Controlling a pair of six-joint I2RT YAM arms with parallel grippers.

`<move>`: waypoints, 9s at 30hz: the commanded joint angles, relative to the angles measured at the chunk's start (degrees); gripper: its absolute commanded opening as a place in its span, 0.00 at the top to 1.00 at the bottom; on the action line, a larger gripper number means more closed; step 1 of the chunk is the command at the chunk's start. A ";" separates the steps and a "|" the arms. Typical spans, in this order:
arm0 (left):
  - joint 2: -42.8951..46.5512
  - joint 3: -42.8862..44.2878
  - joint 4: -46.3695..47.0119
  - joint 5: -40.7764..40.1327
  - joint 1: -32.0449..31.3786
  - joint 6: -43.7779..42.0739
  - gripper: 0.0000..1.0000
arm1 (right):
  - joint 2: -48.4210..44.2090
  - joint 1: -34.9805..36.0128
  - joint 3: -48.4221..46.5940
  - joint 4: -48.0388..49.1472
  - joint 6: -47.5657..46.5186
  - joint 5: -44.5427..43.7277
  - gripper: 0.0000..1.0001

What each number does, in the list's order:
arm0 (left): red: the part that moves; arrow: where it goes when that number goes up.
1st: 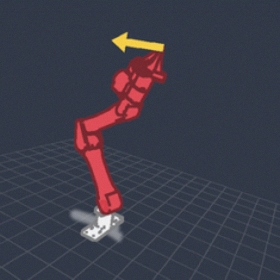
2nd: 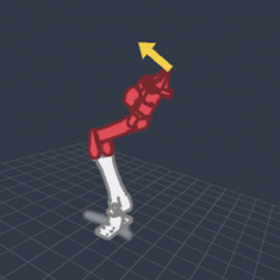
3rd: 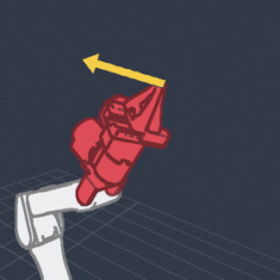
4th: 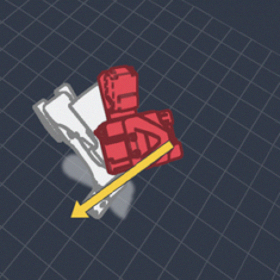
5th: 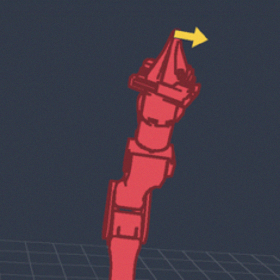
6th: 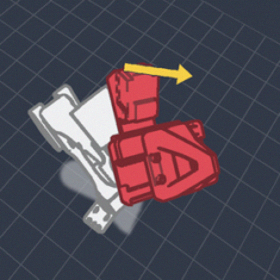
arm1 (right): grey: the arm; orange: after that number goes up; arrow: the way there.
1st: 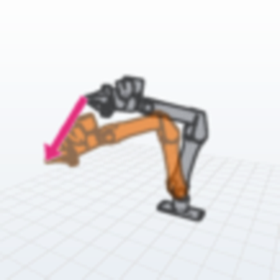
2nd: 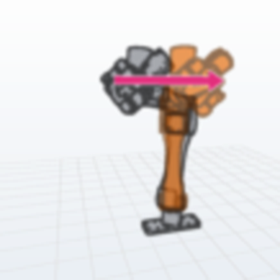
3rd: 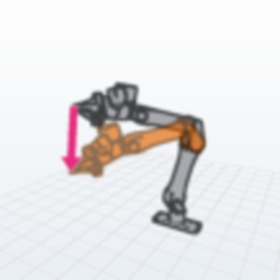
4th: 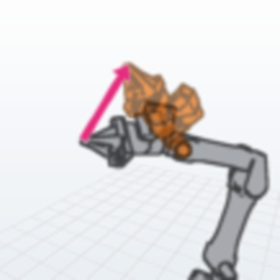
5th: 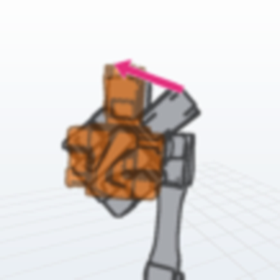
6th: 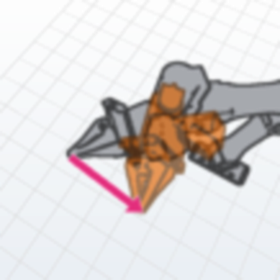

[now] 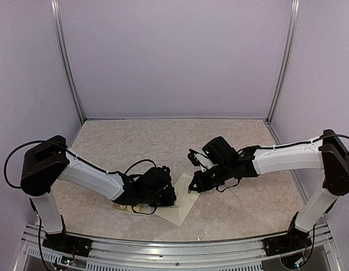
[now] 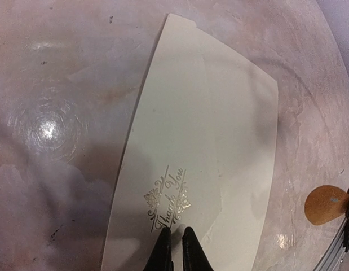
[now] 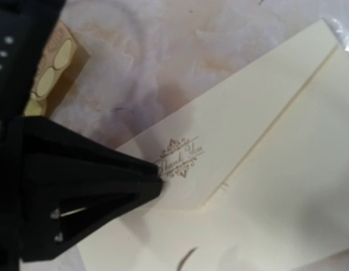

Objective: Place the letter into the envelope and seal it

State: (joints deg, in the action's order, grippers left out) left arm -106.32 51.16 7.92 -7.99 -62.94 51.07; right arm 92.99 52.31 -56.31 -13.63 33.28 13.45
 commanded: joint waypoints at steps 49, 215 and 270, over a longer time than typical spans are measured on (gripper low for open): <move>-2.88 -0.62 -0.96 0.87 -1.04 1.00 0.94 | 13.86 3.23 -7.93 -2.97 0.20 -1.96 1.00; -2.54 -1.04 -3.35 -1.00 -1.89 1.91 0.95 | 18.10 -0.64 -2.84 7.27 7.06 9.19 1.00; 15.64 -1.03 -11.67 -11.96 -1.71 -2.30 0.43 | -2.33 -3.62 4.03 -3.53 10.65 -1.26 0.90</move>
State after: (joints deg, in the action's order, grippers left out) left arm -99.04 49.41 1.93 -13.69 -64.60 51.53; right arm 96.36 49.17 -50.94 -12.75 44.75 14.87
